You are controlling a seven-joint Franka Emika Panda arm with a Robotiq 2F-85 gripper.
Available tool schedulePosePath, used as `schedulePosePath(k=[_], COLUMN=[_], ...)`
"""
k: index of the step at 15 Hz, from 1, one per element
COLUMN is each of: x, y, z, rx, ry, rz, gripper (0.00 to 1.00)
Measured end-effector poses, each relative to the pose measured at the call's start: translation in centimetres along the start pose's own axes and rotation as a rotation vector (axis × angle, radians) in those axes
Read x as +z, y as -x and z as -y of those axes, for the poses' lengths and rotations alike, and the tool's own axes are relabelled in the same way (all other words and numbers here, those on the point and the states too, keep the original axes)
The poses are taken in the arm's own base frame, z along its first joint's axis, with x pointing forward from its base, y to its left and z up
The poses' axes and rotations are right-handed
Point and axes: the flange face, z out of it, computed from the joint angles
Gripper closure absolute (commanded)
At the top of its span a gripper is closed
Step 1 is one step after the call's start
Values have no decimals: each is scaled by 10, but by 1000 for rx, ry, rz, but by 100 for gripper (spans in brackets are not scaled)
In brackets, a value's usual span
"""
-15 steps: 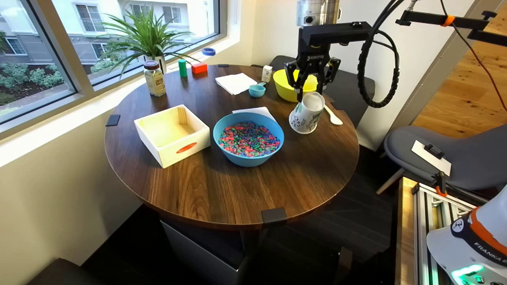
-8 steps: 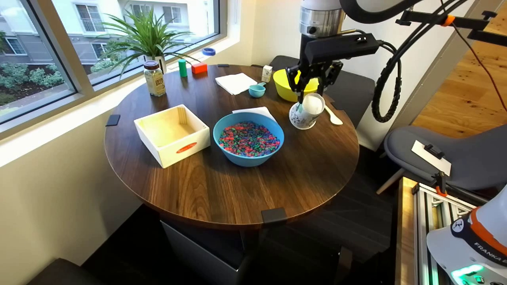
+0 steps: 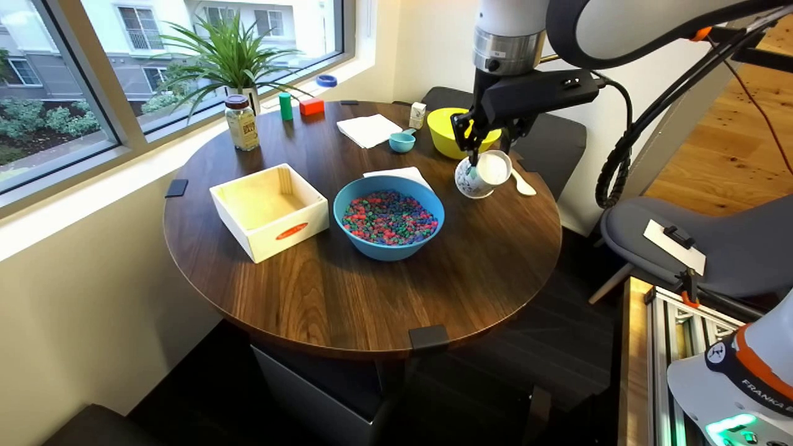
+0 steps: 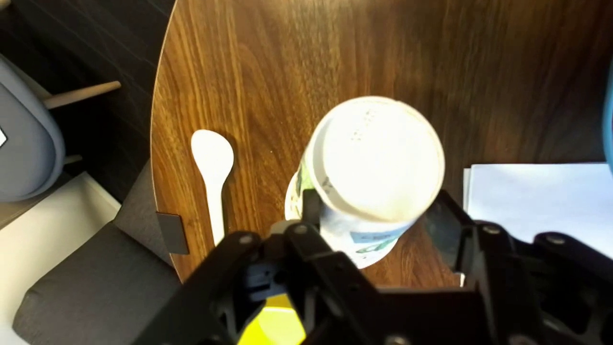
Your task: Turn the coffee cup upright then put the white spoon on top of the cup.
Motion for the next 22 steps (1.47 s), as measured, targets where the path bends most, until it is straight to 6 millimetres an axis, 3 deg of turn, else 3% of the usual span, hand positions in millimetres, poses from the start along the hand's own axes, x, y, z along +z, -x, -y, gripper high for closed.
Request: schedulePosePath(k=[2, 14, 18, 22], x=[3, 14, 17, 20], y=[2, -6, -18, -36], z=[0, -5, -17, -42], rx=[3, 24, 59, 79], ry=[12, 1, -2, -58], rz=[-14, -44, -27, 54], gripper=[1, 0, 0, 0])
